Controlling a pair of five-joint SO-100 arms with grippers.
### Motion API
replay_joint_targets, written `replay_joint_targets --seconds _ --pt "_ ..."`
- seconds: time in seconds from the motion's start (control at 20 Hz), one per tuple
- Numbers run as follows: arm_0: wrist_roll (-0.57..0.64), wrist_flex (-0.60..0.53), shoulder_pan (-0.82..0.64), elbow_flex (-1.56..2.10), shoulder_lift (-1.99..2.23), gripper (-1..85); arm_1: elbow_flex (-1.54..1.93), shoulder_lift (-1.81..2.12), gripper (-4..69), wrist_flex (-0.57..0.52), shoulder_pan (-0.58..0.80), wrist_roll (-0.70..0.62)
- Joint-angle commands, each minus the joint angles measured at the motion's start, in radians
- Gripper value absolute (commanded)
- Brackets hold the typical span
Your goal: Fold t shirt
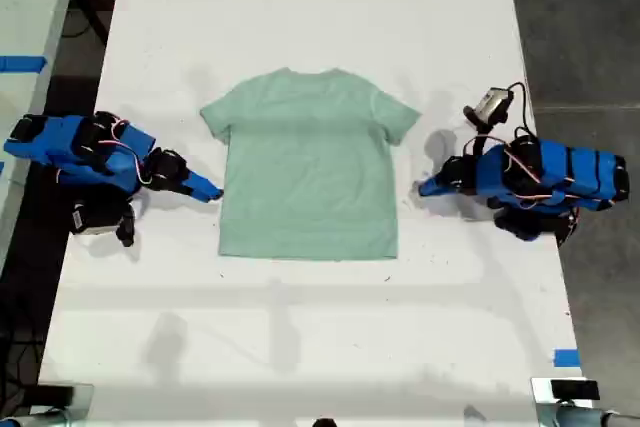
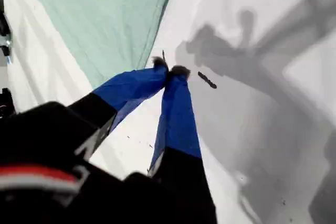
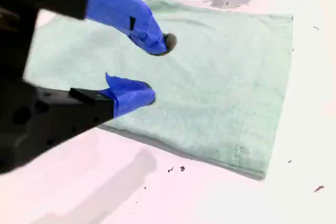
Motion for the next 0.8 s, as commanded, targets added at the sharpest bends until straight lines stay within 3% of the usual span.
replay_joint_targets --seconds 0.0,0.05,0.4,0.55,0.75 --pt "0.006 0.003 0.008 0.006 0.008 11.5 0.054 0.008 1.9 -0.005 -0.018 0.046" --pt "0.006 0.003 0.008 0.006 0.008 11.5 0.052 0.008 1.9 -0.064 -0.026 0.012" --pt "0.005 0.003 0.008 0.006 0.008 11.5 -0.021 0.000 2.0 -0.029 0.035 -0.012" --pt "0.005 0.003 0.008 0.006 0.008 11.5 -0.336 -0.216 2.1 0.046 0.302 -0.233" --pt "0.005 0.003 0.008 0.006 0.008 11.5 -0.761 -0.853 7.5 -0.048 0.641 -0.520"
